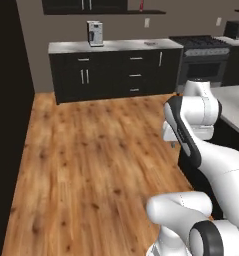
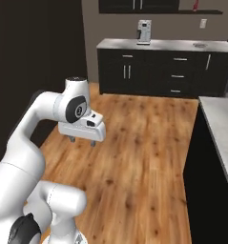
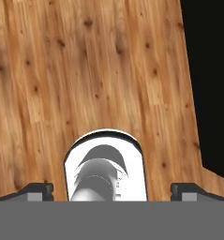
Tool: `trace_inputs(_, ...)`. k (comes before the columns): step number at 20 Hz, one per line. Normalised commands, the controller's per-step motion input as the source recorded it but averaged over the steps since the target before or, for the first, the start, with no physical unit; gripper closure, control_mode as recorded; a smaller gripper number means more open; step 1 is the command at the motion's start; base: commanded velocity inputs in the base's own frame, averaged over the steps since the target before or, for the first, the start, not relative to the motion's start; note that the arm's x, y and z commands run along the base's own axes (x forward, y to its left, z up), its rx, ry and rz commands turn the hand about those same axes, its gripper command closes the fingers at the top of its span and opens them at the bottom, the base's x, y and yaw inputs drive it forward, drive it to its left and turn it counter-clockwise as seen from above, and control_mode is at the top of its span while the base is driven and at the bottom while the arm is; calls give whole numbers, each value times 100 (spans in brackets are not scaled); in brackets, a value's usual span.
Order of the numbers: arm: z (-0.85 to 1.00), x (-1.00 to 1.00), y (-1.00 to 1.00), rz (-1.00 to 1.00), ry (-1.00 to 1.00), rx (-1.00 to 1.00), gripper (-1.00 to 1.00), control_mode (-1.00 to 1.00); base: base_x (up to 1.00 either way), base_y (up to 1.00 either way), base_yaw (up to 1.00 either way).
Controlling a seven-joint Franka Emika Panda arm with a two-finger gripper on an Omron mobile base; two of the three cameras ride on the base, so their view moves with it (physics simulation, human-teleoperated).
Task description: Move the hot dog bun to the plate on the dining table and place the condiment next to that plate. Then navigate to the fridge and take the sausage and place it on the plate as well.
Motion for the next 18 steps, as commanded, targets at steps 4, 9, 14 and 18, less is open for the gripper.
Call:
trace_inputs(4,0,0,0,0,0,0,-100,100,100,12,-8)
trace_inputs(9,0,0,0,0,0,0,-100,100,100,2,-8)
trace_inputs(14,0,0,0,0,0,0,-100,100,100,5,-8)
trace_inputs(18,0,0,0,0,0,0,-100,100,100,3,-7)
